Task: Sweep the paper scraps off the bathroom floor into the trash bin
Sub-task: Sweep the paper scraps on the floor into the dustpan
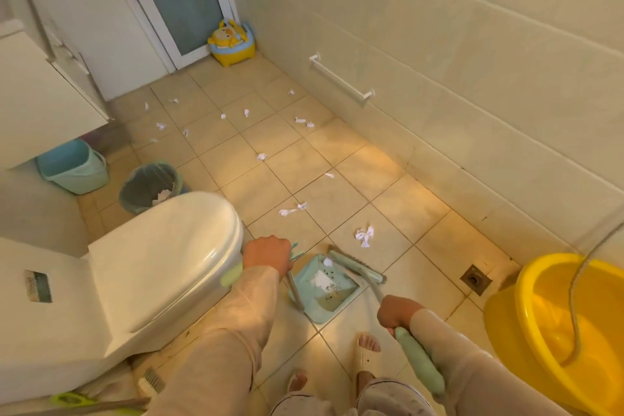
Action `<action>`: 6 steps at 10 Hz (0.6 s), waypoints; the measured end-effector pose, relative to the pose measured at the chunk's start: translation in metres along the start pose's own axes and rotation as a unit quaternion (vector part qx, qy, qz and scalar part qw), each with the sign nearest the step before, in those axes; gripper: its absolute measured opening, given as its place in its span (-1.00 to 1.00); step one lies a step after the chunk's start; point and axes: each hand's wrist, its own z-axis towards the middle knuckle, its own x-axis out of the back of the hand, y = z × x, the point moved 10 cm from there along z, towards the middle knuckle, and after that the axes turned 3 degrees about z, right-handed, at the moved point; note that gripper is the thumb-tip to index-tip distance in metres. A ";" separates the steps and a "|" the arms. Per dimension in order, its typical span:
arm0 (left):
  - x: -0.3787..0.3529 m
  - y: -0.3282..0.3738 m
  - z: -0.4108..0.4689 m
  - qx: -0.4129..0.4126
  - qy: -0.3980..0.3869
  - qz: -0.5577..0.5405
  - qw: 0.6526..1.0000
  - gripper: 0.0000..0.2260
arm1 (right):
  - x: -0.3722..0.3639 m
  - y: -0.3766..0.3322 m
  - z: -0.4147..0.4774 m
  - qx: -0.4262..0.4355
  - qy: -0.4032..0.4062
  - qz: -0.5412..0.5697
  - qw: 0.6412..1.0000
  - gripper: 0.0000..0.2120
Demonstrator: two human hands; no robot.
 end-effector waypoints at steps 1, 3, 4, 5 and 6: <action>0.000 0.000 0.000 0.004 0.003 0.006 1.000 -0.73 | 0.003 0.003 -0.005 0.019 -0.041 -0.107 0.993 -0.76; 0.002 0.002 0.005 0.012 0.008 0.010 1.000 -0.73 | 0.064 0.022 -0.003 -0.006 -0.099 0.029 0.995 -0.71; 0.002 -0.002 0.008 0.022 0.011 0.007 1.000 -0.71 | 0.066 0.037 -0.006 -0.038 -0.135 0.075 0.987 -0.73; 0.007 0.001 0.012 0.026 0.022 0.001 0.999 -0.70 | 0.081 0.039 -0.005 -0.047 -0.106 0.074 0.990 -0.73; 0.011 0.006 0.017 0.041 0.026 -0.016 0.999 -0.70 | 0.107 0.034 0.003 -0.024 -0.055 0.043 0.997 -0.75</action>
